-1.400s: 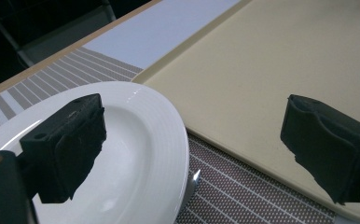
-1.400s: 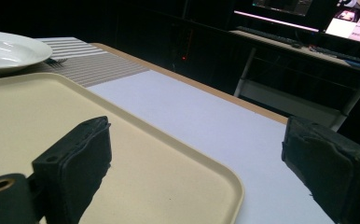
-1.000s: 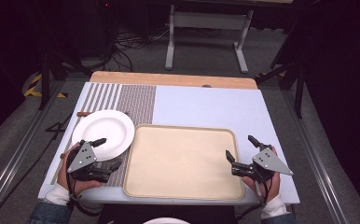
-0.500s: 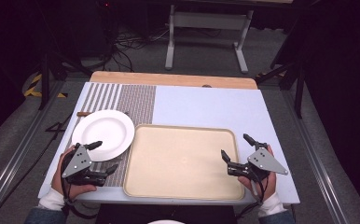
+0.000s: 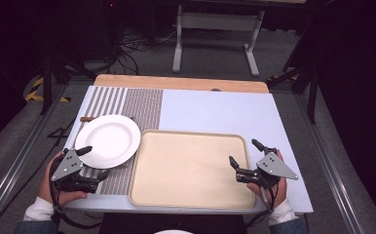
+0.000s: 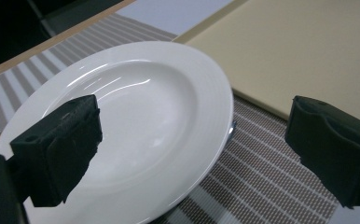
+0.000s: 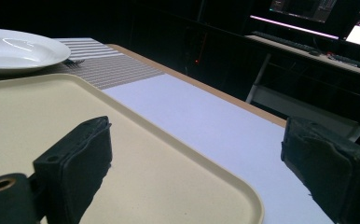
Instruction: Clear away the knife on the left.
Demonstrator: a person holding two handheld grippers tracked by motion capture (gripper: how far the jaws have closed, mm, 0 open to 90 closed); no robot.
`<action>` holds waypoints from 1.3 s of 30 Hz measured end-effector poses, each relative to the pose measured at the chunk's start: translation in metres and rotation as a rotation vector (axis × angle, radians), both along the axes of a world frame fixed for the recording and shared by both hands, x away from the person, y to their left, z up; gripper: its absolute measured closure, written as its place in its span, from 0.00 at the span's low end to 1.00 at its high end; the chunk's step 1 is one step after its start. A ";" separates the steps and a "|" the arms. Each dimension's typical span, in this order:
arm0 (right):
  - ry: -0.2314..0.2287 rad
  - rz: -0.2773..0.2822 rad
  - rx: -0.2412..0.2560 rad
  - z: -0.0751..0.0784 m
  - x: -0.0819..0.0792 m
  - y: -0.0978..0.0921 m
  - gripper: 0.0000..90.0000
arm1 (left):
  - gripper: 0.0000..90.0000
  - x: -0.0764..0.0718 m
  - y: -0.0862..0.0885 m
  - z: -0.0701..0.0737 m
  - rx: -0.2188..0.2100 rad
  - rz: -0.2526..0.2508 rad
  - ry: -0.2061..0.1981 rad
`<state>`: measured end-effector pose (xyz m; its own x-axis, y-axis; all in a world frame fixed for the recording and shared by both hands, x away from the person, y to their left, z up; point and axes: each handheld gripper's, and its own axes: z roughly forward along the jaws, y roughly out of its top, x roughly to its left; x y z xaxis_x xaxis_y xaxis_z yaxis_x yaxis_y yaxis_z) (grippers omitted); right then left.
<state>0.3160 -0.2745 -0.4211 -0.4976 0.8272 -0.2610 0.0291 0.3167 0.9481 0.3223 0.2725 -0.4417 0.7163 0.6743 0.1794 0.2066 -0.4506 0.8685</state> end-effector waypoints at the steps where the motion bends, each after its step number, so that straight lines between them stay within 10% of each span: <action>1: 0.000 0.000 0.000 0.000 0.000 0.000 0.10 | 0.05 0.000 0.000 0.000 0.000 0.000 0.000; 21: 0.016 -0.013 -0.005 -0.001 0.002 -0.002 0.11 | 0.11 0.013 0.057 -0.018 0.069 0.122 0.145; 39: 0.041 -0.013 -0.037 -0.004 0.003 0.002 0.11 | 0.37 0.025 0.055 -0.034 0.133 0.017 0.303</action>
